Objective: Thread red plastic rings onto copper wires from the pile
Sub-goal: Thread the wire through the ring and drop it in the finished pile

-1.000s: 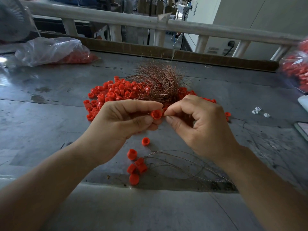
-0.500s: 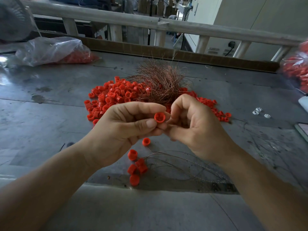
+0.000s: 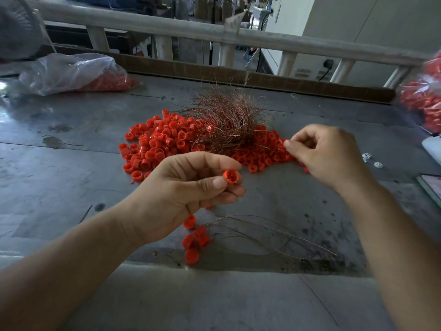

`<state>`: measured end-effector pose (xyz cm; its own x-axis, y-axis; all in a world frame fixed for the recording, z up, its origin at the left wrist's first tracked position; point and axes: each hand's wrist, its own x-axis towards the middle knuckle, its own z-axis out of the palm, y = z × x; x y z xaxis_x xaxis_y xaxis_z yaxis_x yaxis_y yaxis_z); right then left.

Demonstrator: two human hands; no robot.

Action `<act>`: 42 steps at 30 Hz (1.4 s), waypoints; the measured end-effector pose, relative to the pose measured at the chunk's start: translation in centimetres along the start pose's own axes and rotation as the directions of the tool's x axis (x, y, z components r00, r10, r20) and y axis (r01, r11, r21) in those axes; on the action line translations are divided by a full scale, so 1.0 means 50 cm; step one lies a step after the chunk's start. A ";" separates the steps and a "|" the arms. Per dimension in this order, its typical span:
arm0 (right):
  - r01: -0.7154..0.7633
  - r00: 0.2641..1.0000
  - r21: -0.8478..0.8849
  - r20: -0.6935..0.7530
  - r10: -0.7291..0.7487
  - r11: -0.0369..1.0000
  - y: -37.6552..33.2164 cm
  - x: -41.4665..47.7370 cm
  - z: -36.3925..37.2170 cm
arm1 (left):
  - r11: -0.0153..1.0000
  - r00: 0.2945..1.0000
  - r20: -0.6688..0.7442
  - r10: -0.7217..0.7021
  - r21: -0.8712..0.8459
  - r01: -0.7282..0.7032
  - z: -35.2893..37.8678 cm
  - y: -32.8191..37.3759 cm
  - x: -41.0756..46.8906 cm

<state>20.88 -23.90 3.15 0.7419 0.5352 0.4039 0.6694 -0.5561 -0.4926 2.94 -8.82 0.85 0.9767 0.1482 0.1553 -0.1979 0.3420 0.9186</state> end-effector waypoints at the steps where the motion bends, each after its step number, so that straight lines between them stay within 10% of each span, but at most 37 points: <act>1: -0.042 0.999 -0.064 -0.007 0.042 0.997 0.018 0.008 0.000 | 1.000 1.000 -0.002 0.001 0.002 -0.001 0.000 0.000 0.000; 8: -0.264 0.937 -0.257 0.159 0.310 0.930 0.092 0.030 -0.002 | 1.000 1.000 -0.014 0.003 0.007 -0.003 0.002 0.005 -0.003; 16: -0.169 0.931 -0.333 0.256 0.262 0.928 0.067 0.021 0.004 | 1.000 0.999 -0.033 -0.002 0.020 0.002 0.005 0.007 -0.003; 26: -0.201 0.913 0.221 0.395 0.101 0.954 -0.018 -0.013 -0.022 | 0.997 0.997 -0.061 -0.045 0.064 0.049 0.005 0.010 -0.003; 32: -0.270 0.887 0.704 0.447 -0.115 0.656 -0.076 -0.043 -0.003 | 0.995 0.995 -0.095 -0.025 0.098 0.034 0.003 0.008 0.000; 42: -0.183 0.900 0.810 0.366 -0.238 0.557 -0.101 -0.066 0.029 | 0.991 0.980 -0.199 0.024 0.131 0.002 0.005 0.006 0.004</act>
<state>14.96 -21.93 3.17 0.4941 0.8465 0.1981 0.2057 0.1076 -0.9727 3.06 -8.90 1.25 0.9355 0.3383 0.1020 -0.1833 0.2179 0.9586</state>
